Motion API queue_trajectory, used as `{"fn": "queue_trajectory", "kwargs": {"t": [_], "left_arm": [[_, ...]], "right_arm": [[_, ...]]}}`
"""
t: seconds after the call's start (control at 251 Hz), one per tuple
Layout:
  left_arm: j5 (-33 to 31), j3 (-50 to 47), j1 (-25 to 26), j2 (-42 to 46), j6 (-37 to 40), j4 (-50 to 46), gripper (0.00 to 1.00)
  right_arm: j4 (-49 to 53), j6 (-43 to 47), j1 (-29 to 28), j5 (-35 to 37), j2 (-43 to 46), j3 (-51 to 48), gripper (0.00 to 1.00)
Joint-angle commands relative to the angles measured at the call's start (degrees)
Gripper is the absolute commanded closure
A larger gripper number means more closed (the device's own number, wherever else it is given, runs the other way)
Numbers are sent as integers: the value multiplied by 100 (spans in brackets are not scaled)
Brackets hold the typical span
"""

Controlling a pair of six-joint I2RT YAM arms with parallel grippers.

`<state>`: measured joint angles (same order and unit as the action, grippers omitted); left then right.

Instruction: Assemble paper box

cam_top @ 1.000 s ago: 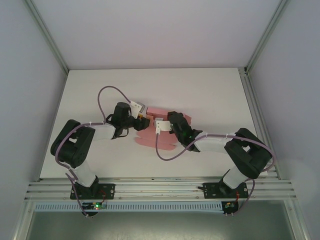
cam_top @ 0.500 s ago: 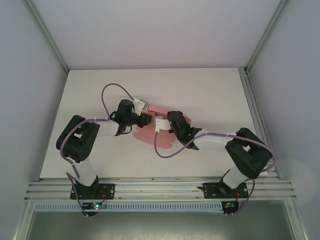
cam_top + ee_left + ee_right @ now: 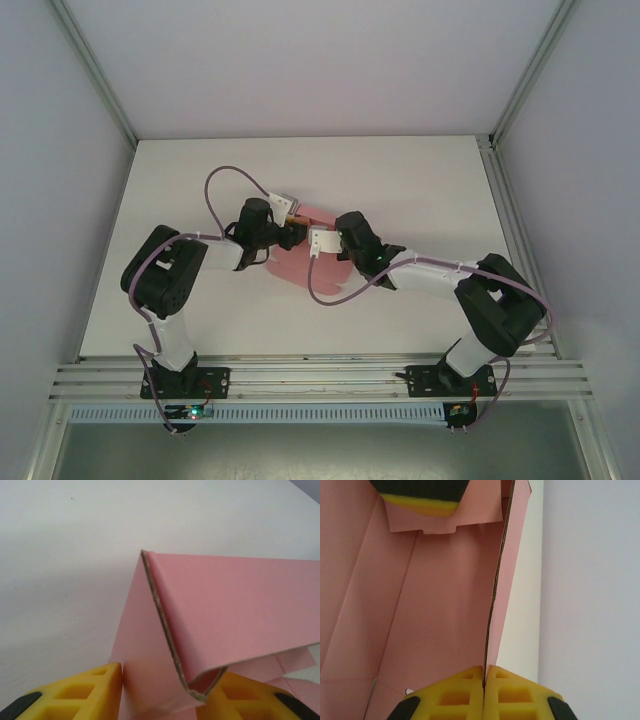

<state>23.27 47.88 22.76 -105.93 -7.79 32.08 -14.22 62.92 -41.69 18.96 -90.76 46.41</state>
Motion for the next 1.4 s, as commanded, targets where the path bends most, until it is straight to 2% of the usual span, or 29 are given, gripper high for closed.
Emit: {"fn": "queue_trajectory", "kwargs": {"t": [0.0,0.128,0.2,0.307,0.387,0.519,0.595,0.65,0.746,0.87,0.898,1.022,1.073,1.213,1.397], "left_arm": [[43,374,18,65,417,-392,61],[24,492,16,-11,433,-607,70],[-299,534,25,-8,320,-767,73],[-1649,502,166,44,160,-992,75],[-2281,341,245,16,13,-888,76],[-3570,395,420,-149,-334,-1185,94],[-3716,375,474,-216,-383,-1161,100],[-3809,330,522,-218,-350,-1096,100],[-4350,410,600,-192,-331,-1427,100],[-4754,427,643,-160,-298,-1854,99],[-4945,443,667,-180,-304,-1979,96],[-5633,574,721,-283,-512,-2630,97],[-5692,560,734,-305,-611,-2688,100],[-6072,711,779,-355,-970,-3223,100],[-6553,805,866,-430,-1238,-3461,100]], "right_arm": [[1024,-168,11,-1091,-34,7,100],[1126,-192,30,-1121,-103,70,100],[1116,-192,30,-1060,-103,70,100],[1145,-290,21,-1166,4,59,100],[1297,-368,10,-1158,40,97,100],[1341,-431,-19,-1200,45,72,100],[1376,-468,-32,-1228,67,78,100],[1412,-476,-40,-1220,85,78,100],[1431,-500,-40,-1165,127,78,100],[1489,-526,-32,-1068,186,101,100],[1543,-537,-24,-1062,207,112,100],[1614,-591,11,-956,239,140,100],[1617,-605,21,-954,260,153,100],[1685,-623,38,-908,243,186,100],[1679,-663,65,-855,196,237,100]]}}
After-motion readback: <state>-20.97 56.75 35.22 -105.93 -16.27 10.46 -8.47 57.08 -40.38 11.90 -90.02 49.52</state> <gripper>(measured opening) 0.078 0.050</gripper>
